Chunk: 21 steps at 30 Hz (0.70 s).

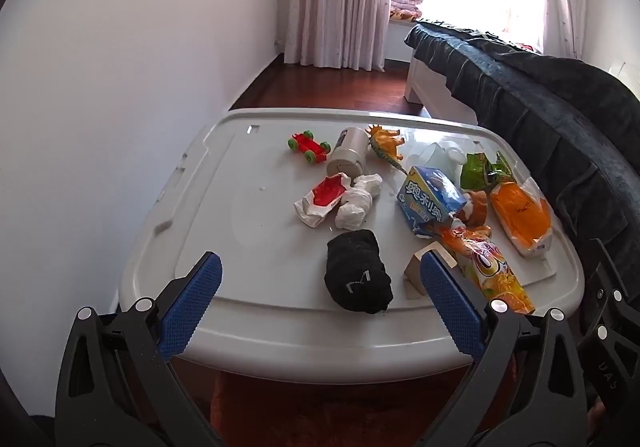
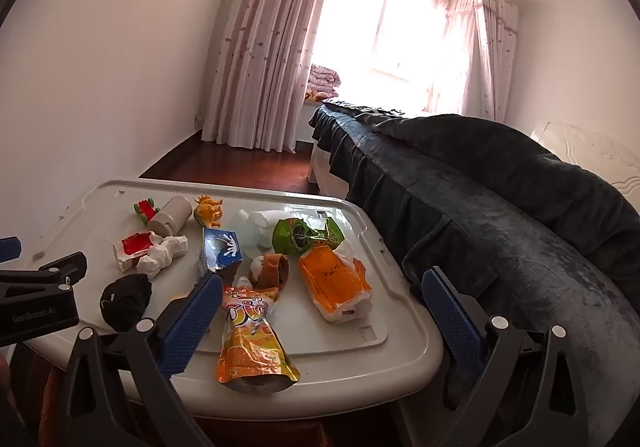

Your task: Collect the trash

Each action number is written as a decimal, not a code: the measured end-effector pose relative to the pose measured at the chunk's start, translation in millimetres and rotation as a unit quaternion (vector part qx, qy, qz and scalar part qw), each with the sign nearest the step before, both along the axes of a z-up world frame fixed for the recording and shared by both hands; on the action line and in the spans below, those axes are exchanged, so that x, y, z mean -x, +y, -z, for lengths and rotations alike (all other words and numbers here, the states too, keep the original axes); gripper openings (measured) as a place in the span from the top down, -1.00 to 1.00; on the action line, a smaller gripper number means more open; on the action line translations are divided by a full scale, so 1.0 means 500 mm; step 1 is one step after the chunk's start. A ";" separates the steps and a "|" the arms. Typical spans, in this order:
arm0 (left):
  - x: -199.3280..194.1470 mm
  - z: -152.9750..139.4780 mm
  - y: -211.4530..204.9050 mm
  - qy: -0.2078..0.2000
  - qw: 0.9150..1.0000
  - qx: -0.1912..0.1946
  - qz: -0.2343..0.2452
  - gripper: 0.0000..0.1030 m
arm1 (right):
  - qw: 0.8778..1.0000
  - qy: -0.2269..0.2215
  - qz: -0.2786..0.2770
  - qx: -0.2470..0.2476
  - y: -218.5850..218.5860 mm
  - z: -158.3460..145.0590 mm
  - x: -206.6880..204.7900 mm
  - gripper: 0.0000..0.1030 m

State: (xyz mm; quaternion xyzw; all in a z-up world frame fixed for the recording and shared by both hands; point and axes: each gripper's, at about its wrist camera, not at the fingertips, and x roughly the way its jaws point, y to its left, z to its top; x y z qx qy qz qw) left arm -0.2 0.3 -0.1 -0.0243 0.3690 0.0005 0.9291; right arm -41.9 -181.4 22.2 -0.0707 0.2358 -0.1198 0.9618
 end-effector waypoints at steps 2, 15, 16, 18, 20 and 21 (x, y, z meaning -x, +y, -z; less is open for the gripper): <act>0.003 0.000 -0.004 0.000 1.000 -0.004 0.006 -0.88 | 1.000 0.003 0.000 0.000 0.001 0.000 -0.001 -0.91; 0.001 0.014 0.003 0.015 1.000 -0.016 -0.012 -0.88 | 1.000 0.003 0.000 0.000 0.002 0.002 0.000 -0.91; 0.001 0.016 0.004 0.013 1.000 -0.021 -0.016 -0.88 | 1.000 0.003 -0.001 -0.001 0.002 0.001 -0.001 -0.91; 0.002 0.020 0.004 0.013 0.999 -0.026 -0.019 -0.88 | 1.000 0.003 -0.001 -0.001 0.002 0.001 0.000 -0.91; 0.002 0.023 0.010 0.009 0.999 -0.021 -0.024 -0.88 | 1.000 0.003 -0.001 0.000 0.002 0.000 0.001 -0.91; 0.004 0.024 0.012 0.005 1.000 -0.016 -0.025 -0.88 | 1.000 0.002 -0.001 0.000 0.001 -0.002 0.002 -0.91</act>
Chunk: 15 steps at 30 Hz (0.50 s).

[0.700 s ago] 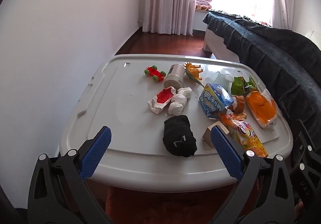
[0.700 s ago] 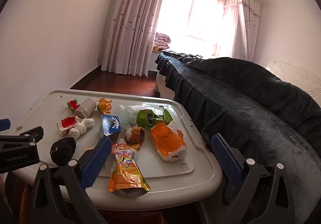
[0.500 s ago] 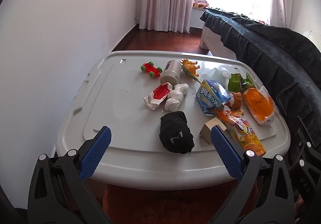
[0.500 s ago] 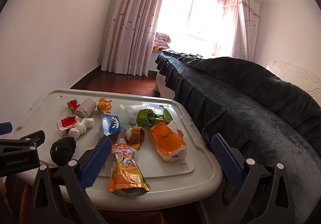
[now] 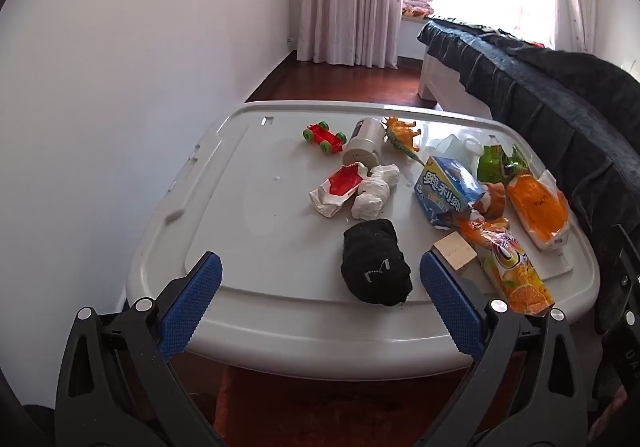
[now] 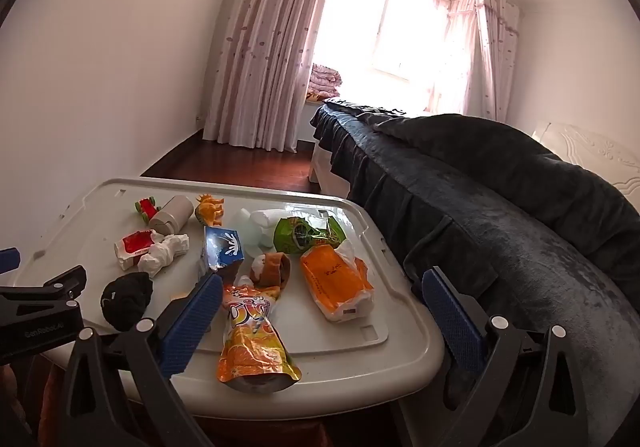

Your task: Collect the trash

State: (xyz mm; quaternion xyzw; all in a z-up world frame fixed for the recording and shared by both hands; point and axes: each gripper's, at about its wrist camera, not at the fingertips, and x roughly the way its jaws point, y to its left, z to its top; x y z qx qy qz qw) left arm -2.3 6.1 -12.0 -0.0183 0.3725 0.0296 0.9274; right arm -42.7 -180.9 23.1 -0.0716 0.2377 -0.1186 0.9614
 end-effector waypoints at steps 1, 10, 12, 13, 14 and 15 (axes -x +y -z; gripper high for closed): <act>0.001 0.002 0.001 -0.004 1.000 0.003 0.001 -0.88 | 1.000 0.000 0.000 0.000 0.000 -0.001 -0.001 -0.91; 0.002 0.008 -0.007 0.006 1.000 -0.008 0.013 -0.88 | 1.000 0.001 0.000 -0.001 0.002 0.006 -0.002 -0.91; 0.003 0.009 -0.010 0.006 1.000 -0.010 0.013 -0.88 | 1.000 0.001 0.000 -0.001 0.002 0.006 -0.002 -0.91; 0.003 0.010 -0.010 0.006 1.000 -0.010 0.013 -0.88 | 1.000 0.001 0.000 -0.001 0.001 0.006 -0.002 -0.91; 0.003 0.009 -0.010 0.007 1.000 -0.012 0.013 -0.88 | 1.000 0.001 0.000 -0.001 0.002 0.006 -0.003 -0.91; 0.004 0.010 -0.012 0.006 1.000 -0.014 0.013 -0.88 | 1.000 0.002 0.000 -0.001 0.002 0.007 -0.002 -0.91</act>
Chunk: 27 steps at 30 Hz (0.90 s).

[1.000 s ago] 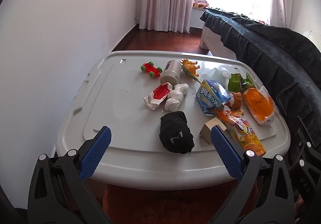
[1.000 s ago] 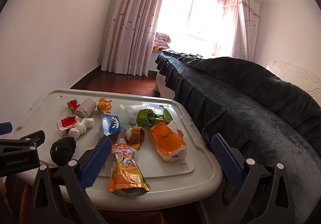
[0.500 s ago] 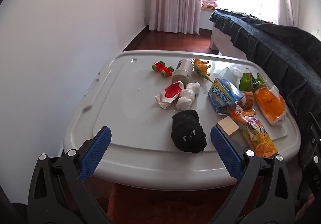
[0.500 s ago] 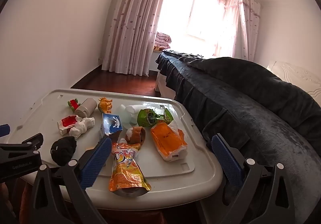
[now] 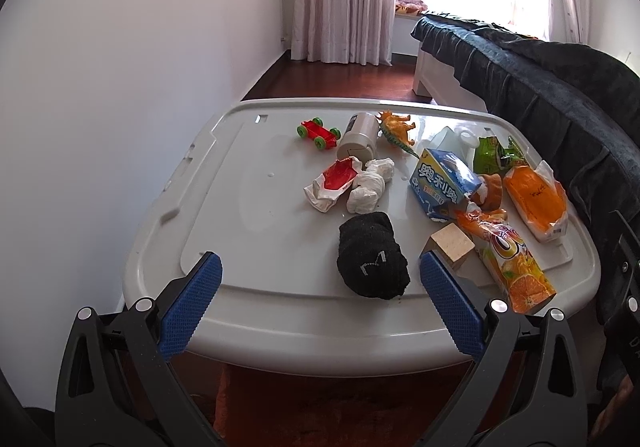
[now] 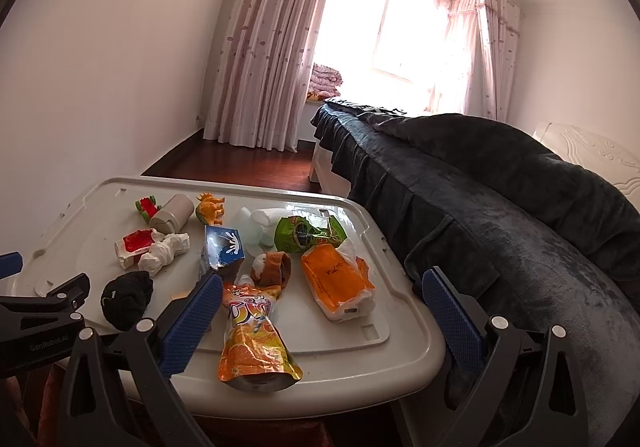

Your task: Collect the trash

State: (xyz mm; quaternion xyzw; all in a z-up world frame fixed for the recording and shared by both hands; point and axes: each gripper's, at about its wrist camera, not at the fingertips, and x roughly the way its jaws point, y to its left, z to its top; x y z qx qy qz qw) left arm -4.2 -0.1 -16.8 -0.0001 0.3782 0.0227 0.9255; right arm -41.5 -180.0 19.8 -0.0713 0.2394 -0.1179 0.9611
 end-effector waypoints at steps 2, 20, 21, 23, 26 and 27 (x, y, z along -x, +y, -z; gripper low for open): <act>0.000 0.000 -0.001 0.000 1.000 -0.002 -0.001 -0.88 | 1.000 0.000 0.000 -0.001 0.001 0.002 0.000 -0.91; 0.001 -0.001 0.009 0.007 1.000 0.012 -0.012 -0.88 | 1.000 0.001 -0.002 0.000 0.004 0.004 0.001 -0.91; 0.001 -0.001 0.009 0.007 1.000 0.011 -0.012 -0.88 | 1.000 0.001 -0.002 -0.001 0.004 0.004 0.001 -0.91; 0.000 -0.001 0.009 0.006 1.000 0.010 -0.011 -0.88 | 1.000 0.001 -0.002 0.000 0.006 0.005 0.001 -0.91; 0.000 -0.001 0.009 0.006 1.000 0.010 -0.013 -0.88 | 1.000 0.001 -0.002 -0.001 0.005 0.005 0.001 -0.91; 0.000 -0.001 0.009 0.006 1.000 0.010 -0.013 -0.88 | 1.000 0.001 -0.002 0.000 0.007 0.006 0.001 -0.91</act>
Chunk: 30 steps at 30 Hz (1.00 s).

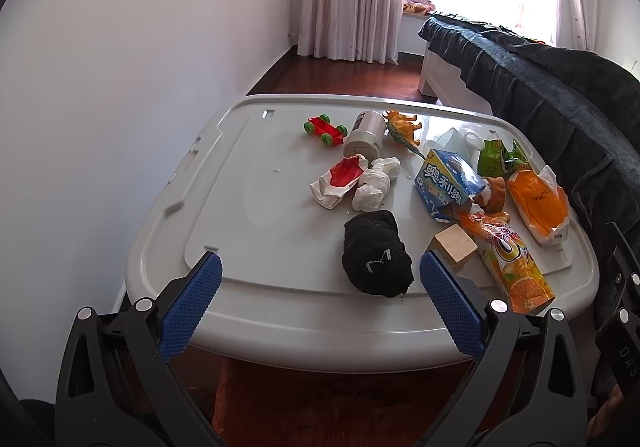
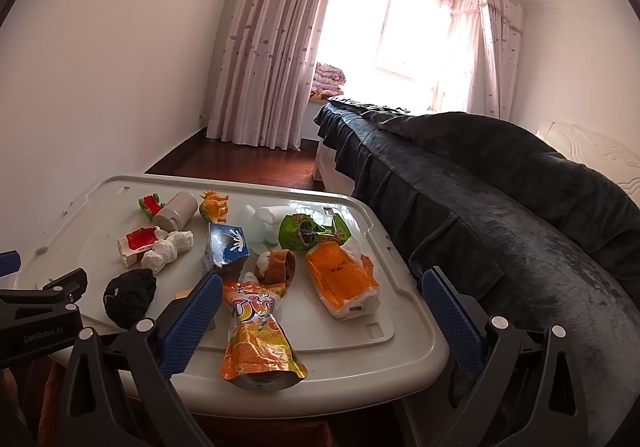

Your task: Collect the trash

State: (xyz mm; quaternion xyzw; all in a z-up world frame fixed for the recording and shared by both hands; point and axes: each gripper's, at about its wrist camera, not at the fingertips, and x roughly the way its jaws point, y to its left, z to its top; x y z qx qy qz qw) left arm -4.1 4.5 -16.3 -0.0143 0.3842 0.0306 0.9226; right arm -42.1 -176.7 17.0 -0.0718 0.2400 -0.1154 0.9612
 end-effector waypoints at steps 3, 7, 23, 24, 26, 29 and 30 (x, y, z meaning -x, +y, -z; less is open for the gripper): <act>-0.001 0.000 -0.001 -0.001 1.000 0.000 -0.001 -0.88 | 1.000 0.001 0.000 -0.001 0.000 0.000 0.000 -0.91; -0.001 -0.001 0.000 -0.001 1.000 -0.001 -0.001 -0.88 | 1.000 0.000 0.000 0.000 0.000 0.000 0.001 -0.91; -0.002 0.000 0.003 0.000 1.000 0.001 -0.001 -0.88 | 1.000 0.001 0.000 -0.001 0.003 0.002 0.001 -0.91; -0.002 0.000 0.003 0.000 1.000 0.001 -0.001 -0.88 | 1.000 0.002 0.000 0.000 0.003 0.002 0.001 -0.91; -0.001 -0.001 0.003 -0.001 1.000 0.000 -0.002 -0.88 | 1.000 0.002 -0.001 -0.001 0.003 0.002 0.000 -0.91; 0.002 0.001 0.007 0.000 1.000 -0.007 -0.003 -0.88 | 1.000 0.002 -0.011 -0.007 -0.003 0.009 0.005 -0.91; 0.005 0.004 0.009 -0.001 1.000 -0.009 -0.002 -0.88 | 1.000 0.005 -0.014 -0.010 -0.006 0.017 0.005 -0.91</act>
